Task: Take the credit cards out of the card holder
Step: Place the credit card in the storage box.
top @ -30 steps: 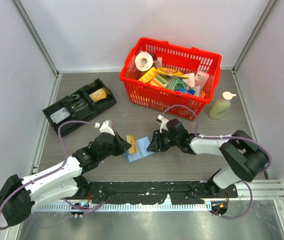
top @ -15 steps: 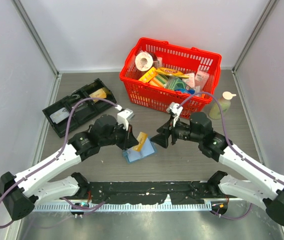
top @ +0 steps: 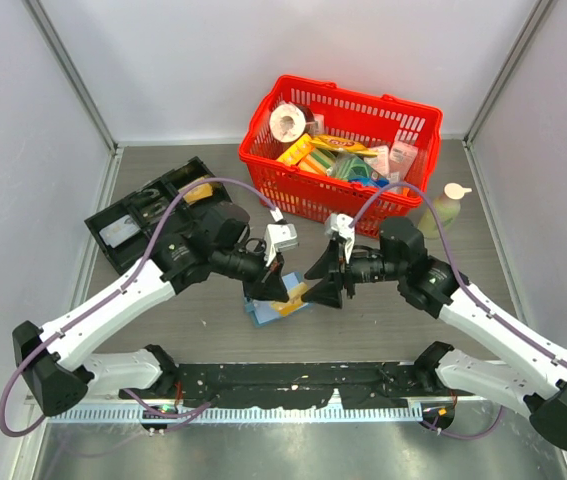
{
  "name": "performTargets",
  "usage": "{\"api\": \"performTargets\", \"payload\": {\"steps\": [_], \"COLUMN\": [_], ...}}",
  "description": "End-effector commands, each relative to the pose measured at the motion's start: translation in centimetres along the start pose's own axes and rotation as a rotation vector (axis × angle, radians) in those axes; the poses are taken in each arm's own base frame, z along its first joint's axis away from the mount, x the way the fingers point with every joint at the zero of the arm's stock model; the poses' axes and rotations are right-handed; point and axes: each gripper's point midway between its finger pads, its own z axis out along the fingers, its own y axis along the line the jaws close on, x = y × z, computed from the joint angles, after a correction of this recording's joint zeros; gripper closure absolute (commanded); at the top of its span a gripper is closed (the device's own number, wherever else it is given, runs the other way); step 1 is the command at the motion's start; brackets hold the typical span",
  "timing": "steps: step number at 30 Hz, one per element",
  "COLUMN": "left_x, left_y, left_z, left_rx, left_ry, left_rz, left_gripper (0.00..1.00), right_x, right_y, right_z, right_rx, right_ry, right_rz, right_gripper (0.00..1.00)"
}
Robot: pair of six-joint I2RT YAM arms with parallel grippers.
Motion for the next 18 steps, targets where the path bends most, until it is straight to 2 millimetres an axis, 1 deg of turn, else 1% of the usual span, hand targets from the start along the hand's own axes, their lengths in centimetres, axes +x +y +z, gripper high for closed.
{"api": "performTargets", "payload": {"steps": [1, 2, 3, 4, 5, 6, 8, 9, 11, 12, 13, 14, 15, 16, 17, 18], "left_x": [-0.8, -0.8, -0.8, -0.9, -0.9, -0.9, -0.9, -1.0, -1.5, -1.8, -2.0, -2.5, -2.8, -3.2, -3.7, -3.8], "left_y": [-2.5, -2.4, -2.4, -2.4, -2.3, -2.2, -1.6, -1.3, -0.4, 0.3, 0.7, 1.2, 1.7, 2.3, 2.9, 3.6], "left_z": [-0.9, -1.0, -1.0, -1.0, -0.9, -0.9, -0.8, -0.8, -1.1, -1.4, -1.8, -2.2, -2.7, -3.3, -4.1, -4.9], "left_rx": [0.12, 0.117, 0.115, 0.115, 0.112, 0.106, 0.07, 0.048, -0.024, -0.077, -0.118, -0.164, -0.211, -0.259, -0.311, -0.369], "left_ry": [-0.001, -0.004, -0.005, -0.008, -0.01, -0.013, -0.022, -0.031, -0.07, -0.098, -0.133, -0.174, -0.219, -0.271, -0.335, -0.407], "left_rz": [0.08, 0.084, 0.089, 0.089, 0.091, 0.09, 0.081, 0.08, 0.081, 0.09, 0.063, 0.062, 0.054, 0.044, 0.028, -0.008], "left_gripper": [1.0, 0.99, 0.98, 0.98, 0.96, 0.95, 0.92, 0.85, 0.66, 0.54, 0.43, 0.33, 0.25, 0.21, 0.18, 0.18], "right_x": [-1.5, -1.4, -1.4, -1.3, -1.3, -1.2, -1.5, -1.7, -1.9, -1.9, -2.4, -2.2, -3.2, -2.9, -3.8, -3.7], "right_y": [2.7, 2.7, 2.8, 2.9, 2.9, 3.0, 3.2, 3.1, 2.6, 2.6, 2.2, 2.0, 1.6, 1.2, 0.7, 0.0], "right_z": [0.0, 0.1, 0.1, 0.2, 0.3, 0.3, 0.3, 0.3, 0.4, 0.4, 0.4, 0.4, 0.3, 0.3, 0.3, 0.2], "right_rx": [-0.154, -0.162, -0.174, -0.183, -0.19, -0.191, -0.2, -0.19, -0.158, -0.152, -0.132, -0.122, -0.099, -0.08, -0.048, -0.008], "right_ry": [-0.013, -0.011, -0.011, -0.007, -0.005, -0.003, -0.016, -0.027, -0.039, -0.043, -0.064, -0.07, -0.111, -0.119, -0.157, -0.171], "right_rz": [-0.048, -0.047, -0.047, -0.041, -0.035, -0.022, -0.014, -0.016, -0.003, 0.012, 0.006, 0.041, 0.024, 0.069, 0.072, 0.114], "right_gripper": [0.4, 0.5, 0.57, 0.79, 0.93, 0.99, 0.99, 0.99, 0.99, 0.99, 0.99, 0.99, 0.99, 0.99, 0.99, 0.99]}}
